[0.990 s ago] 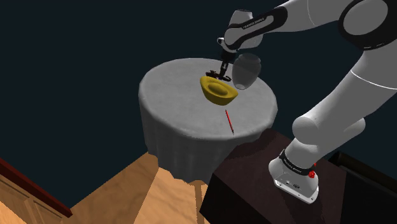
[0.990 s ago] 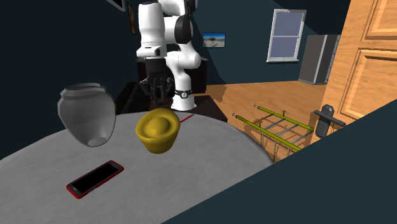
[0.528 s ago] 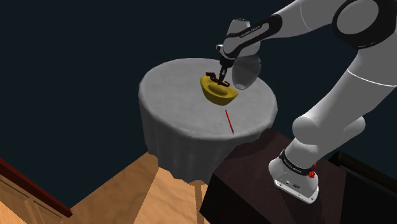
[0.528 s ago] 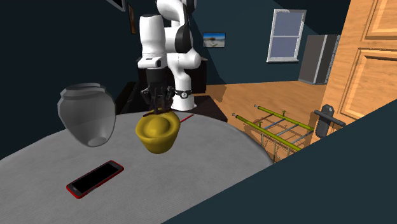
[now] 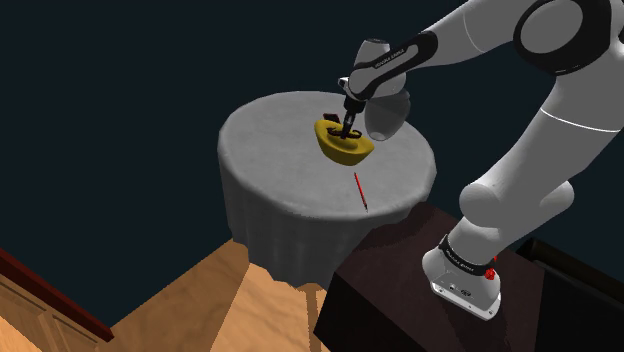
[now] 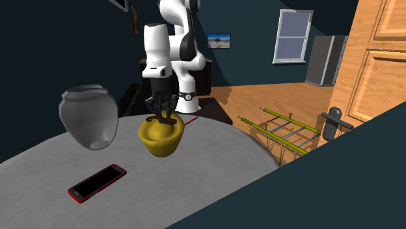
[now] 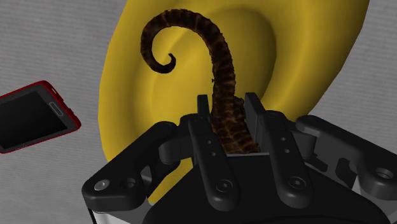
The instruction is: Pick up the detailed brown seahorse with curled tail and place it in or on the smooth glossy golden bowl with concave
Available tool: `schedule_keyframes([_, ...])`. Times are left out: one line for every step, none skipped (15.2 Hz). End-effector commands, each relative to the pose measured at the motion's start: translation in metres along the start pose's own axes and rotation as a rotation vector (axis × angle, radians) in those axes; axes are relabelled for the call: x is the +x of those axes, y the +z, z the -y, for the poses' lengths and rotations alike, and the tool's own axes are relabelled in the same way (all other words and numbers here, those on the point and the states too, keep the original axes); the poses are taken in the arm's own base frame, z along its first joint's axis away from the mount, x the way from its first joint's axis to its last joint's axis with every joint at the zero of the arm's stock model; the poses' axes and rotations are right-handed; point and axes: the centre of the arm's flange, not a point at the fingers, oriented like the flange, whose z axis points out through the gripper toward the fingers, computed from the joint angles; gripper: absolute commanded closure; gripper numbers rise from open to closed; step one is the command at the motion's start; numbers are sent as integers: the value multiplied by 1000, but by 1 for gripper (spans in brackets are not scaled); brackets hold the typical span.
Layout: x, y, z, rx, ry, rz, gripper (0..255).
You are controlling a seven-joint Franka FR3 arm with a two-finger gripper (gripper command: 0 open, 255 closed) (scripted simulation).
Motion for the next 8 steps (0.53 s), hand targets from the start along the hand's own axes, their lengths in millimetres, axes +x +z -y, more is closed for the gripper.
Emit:
schedule_keyframes([0, 0, 0, 0, 0, 0, 255])
schedule_keyframes([0, 0, 0, 0, 0, 0, 255])
schedule_keyframes([0, 0, 0, 0, 0, 0, 255])
schedule_keyframes([0, 0, 0, 0, 0, 0, 255])
schedule_keyframes([0, 0, 0, 0, 0, 0, 0])
schedule_keyframes([0, 0, 0, 0, 0, 0, 0])
schedule_keyframes([0, 0, 0, 0, 0, 0, 0])
schedule_keyframes([0, 0, 0, 0, 0, 0, 0])
